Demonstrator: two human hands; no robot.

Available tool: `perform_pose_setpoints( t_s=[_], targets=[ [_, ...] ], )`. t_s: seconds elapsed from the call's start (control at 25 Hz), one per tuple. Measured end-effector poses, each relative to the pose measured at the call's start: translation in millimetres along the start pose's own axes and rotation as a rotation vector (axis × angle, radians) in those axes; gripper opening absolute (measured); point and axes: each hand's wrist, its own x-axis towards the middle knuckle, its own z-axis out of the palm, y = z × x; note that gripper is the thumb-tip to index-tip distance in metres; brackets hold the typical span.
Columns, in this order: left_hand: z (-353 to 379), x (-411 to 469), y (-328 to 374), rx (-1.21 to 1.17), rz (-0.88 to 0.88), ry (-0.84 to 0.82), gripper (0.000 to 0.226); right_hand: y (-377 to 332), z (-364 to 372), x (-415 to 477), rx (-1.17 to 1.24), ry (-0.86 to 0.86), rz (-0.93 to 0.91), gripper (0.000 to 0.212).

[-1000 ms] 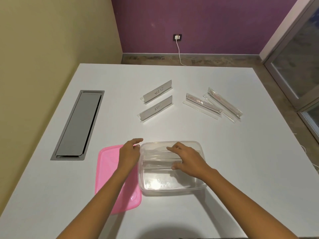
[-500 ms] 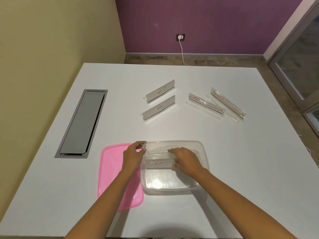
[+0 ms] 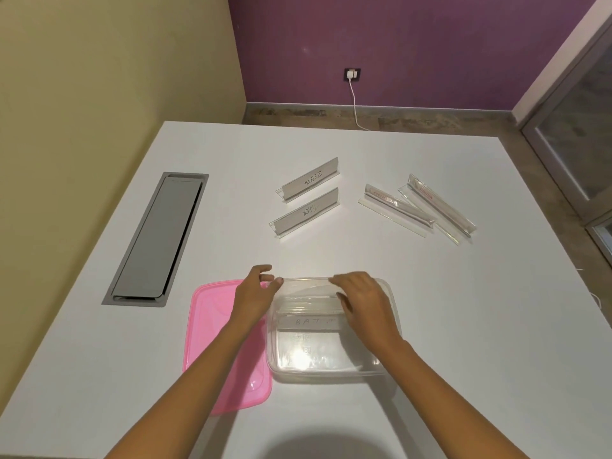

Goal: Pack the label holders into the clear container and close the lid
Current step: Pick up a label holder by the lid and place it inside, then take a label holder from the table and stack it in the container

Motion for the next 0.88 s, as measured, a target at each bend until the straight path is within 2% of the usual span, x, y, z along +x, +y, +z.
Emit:
perform_pose_setpoints(
  t_s=[0.08,0.12,0.24,0.36,0.6,0.88],
  targets=[
    [0,16,11,0.028,0.028,0.054,0.033,6,-5,9,-0.022,0.05,0.043,0.038],
    [1,26,17,0.054,0.04,0.084,0.031,10,-7,14,-0.038,0.016,0.083,0.039],
    [8,64,41,0.174,0.047,0.113,0.035,27,-5,26,-0.108,-0.2,0.169,0.029],
    [16,98,62,0.307,0.074,0.121,0.043,37,-5,33,-0.15,-0.309,0.209,0.026],
    [35,149,75,0.676,0.181,0.145,0.047,50,-7,43,-0.151,-0.431,0.187,0.024],
    [56,171,66,0.781,0.167,0.158,0.036,57,-2,47,-0.196,-0.517,0.179,0.025]
  ],
)
